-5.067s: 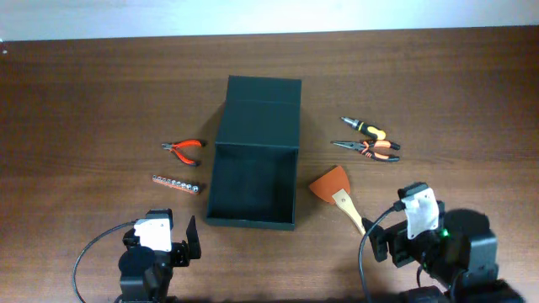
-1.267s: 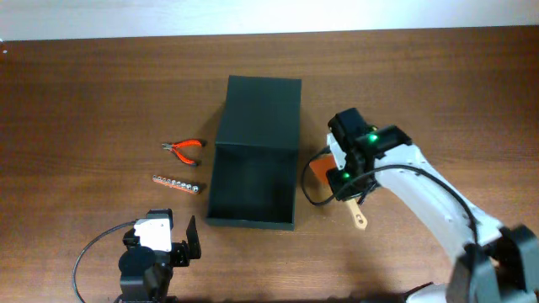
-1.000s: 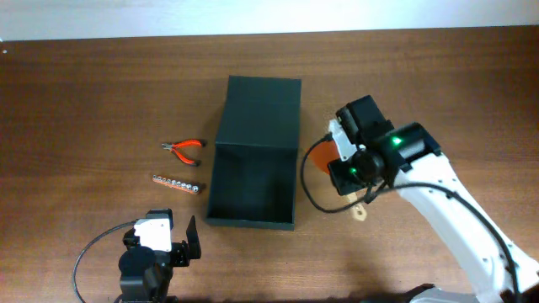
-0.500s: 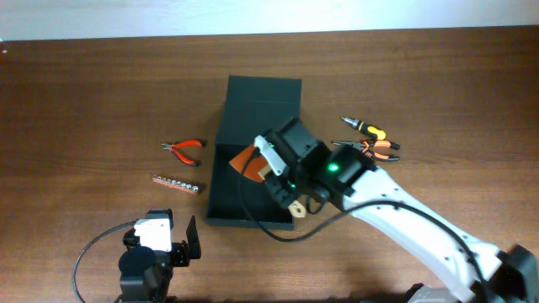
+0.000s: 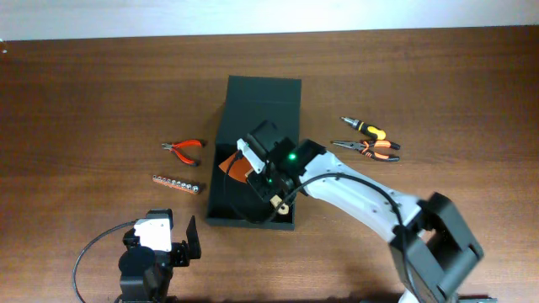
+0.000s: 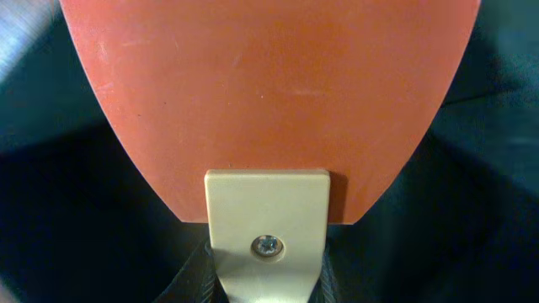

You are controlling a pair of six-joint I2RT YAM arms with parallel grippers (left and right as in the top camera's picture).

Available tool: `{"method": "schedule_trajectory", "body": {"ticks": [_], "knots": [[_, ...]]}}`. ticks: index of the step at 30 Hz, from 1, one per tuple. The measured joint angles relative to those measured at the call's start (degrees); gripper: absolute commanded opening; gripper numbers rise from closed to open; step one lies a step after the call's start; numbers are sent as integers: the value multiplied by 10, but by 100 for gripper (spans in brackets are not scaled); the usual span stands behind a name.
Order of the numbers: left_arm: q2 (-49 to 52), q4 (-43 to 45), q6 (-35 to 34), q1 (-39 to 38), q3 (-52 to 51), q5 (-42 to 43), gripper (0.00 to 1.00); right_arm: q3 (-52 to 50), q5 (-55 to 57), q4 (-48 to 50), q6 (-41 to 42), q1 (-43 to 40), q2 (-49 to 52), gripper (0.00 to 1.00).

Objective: Pack container
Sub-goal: 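Lift the scraper with the right gripper and lower it into the box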

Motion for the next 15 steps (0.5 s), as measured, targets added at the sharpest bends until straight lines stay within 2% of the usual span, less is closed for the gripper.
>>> {"method": "schedule_trajectory", "body": {"ticks": [2, 4, 6, 7, 8, 10, 13, 15], "knots": [[0, 0, 0, 0, 0, 0, 99, 0, 0, 1, -2, 0, 16, 5], [0, 0, 0, 0, 0, 0, 99, 0, 0, 3, -5, 0, 31, 10], [0, 0, 0, 0, 0, 0, 99, 0, 0, 3, -5, 0, 40, 23], [0, 0, 0, 0, 0, 0, 99, 0, 0, 3, -6, 0, 44, 34], [0, 0, 0, 0, 0, 0, 99, 0, 0, 2, -6, 0, 47, 40], [0, 0, 0, 0, 0, 0, 99, 0, 0, 3, -6, 0, 49, 48], [0, 0, 0, 0, 0, 0, 99, 0, 0, 2, -5, 0, 49, 64], [0, 0, 0, 0, 0, 0, 99, 2, 0, -2, -7, 0, 49, 69]]}}
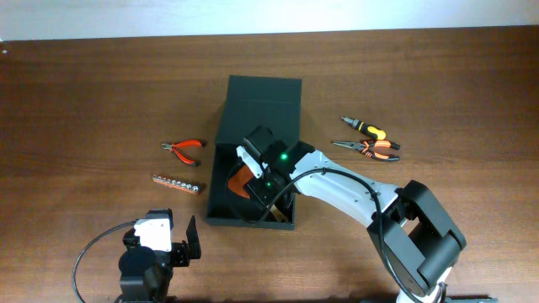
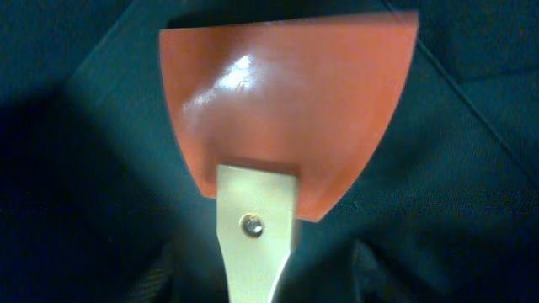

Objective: Pack container
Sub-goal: 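Lift the scraper with the right gripper and lower it into the box, then release the scraper and move the right gripper to the needle-nose pliers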

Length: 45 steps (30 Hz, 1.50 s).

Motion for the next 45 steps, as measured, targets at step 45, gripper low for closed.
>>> {"method": "schedule_trajectory", "body": {"ticks": [45], "knots": [[0, 0, 0, 0, 0, 0, 99, 114, 49, -253, -236, -400, 8, 99]]}}
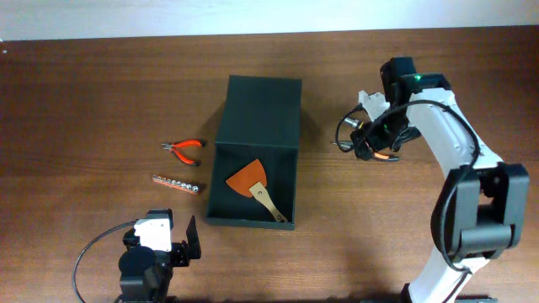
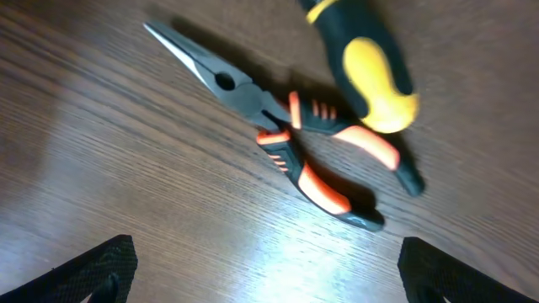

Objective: Pack container
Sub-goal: 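Release the scraper and move the right gripper to the needle-nose pliers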

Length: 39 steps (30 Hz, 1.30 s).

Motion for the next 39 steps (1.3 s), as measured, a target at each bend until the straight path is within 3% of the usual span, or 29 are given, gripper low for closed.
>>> {"method": "schedule_trajectory", "body": {"ticks": [15, 26, 34, 39], "knots": [[0, 0, 0, 0, 0, 0, 99, -69, 0, 74, -8, 0, 23, 97], [0, 0, 0, 0, 0, 0, 99, -85, 0, 97, -9, 0, 27, 91], [0, 0, 0, 0, 0, 0, 99, -104, 0, 112, -10, 0, 34, 73], [0, 0, 0, 0, 0, 0, 99, -107, 2, 102, -9, 0, 37, 52]]}}
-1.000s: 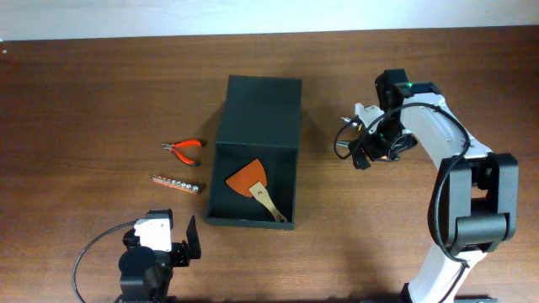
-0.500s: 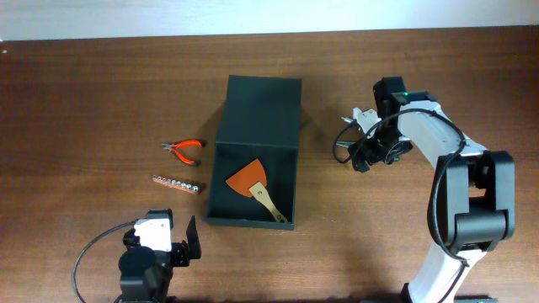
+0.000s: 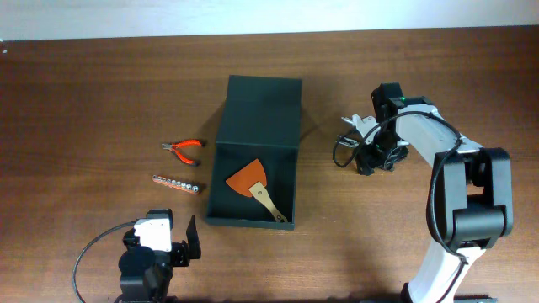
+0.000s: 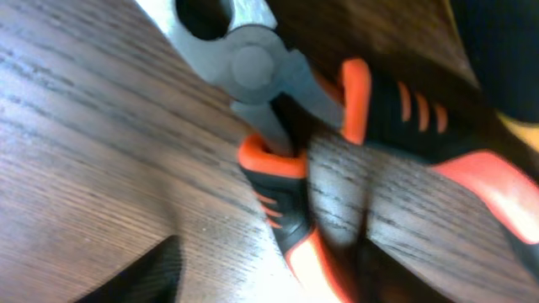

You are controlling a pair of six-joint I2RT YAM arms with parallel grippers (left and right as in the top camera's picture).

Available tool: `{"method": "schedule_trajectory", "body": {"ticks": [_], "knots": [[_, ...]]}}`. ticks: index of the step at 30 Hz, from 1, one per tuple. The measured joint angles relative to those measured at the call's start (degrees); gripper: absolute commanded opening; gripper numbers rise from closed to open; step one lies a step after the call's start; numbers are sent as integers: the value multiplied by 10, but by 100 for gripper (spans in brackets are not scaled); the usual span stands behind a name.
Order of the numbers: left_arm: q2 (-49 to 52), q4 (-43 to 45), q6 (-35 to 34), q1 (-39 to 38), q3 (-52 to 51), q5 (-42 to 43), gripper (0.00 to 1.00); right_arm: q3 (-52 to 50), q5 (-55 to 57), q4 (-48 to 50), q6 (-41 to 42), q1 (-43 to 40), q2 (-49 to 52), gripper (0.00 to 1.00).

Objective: Pack container
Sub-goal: 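Release the scraper and move the right gripper to the needle-nose pliers, then grasp the orange-black needle-nose pliers with the right gripper and place in box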

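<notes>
The dark box lies open mid-table, lid folded back, with an orange scraper on a cream handle resting inside. My right gripper is down over the orange-and-black pliers right of the box. Seen from the right wrist, the gripper is open, its dark fingers either side of the pliers' near handle. The black-and-yellow screwdriver lies just beyond them. My left gripper rests at the front left; its jaws cannot be made out.
Small red pliers and a strip of silver bits lie left of the box. A black cable loops beside the left arm's base.
My right gripper has dropped from above the pliers and screwdriver to table level, so the pliers' near handle now lies between its open fingers. The scraper stays in the box.
My right gripper was shut on the scraper's handle over the box, then held it lower inside the box. Later the scraper lay loose in the box and the gripper hung open over the tools at right. Now it straddles the orange-and-black pliers.
</notes>
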Motion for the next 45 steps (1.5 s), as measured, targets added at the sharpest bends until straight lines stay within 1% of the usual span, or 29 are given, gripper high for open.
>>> {"method": "schedule_trajectory", "body": {"ticks": [4, 7, 8, 11, 18, 22, 34, 39, 45], "knots": [[0, 0, 0, 0, 0, 0, 99, -1, -2, -16, 15, 0, 1, 44], [0, 0, 0, 0, 0, 0, 99, -1, -3, -29, 27, 2, 2, 32], [0, 0, 0, 0, 0, 0, 99, -1, -4, -31, 25, 3, 2, 31], [0, 0, 0, 0, 0, 0, 99, -2, -5, -35, 29, 10, 2, 21], [0, 0, 0, 0, 0, 0, 99, -2, -5, -35, 33, 43, 3, 9], [0, 0, 0, 0, 0, 0, 99, -2, -7, -36, 34, 60, 3, 4], [0, 0, 0, 0, 0, 0, 99, -2, -9, -40, 57, 66, 3, 4], [0, 0, 0, 0, 0, 0, 99, 0, -11, -67, 62, 66, -2, 4], [0, 0, 0, 0, 0, 0, 99, 17, -14, -87, 64, 66, -47, 4]]}}
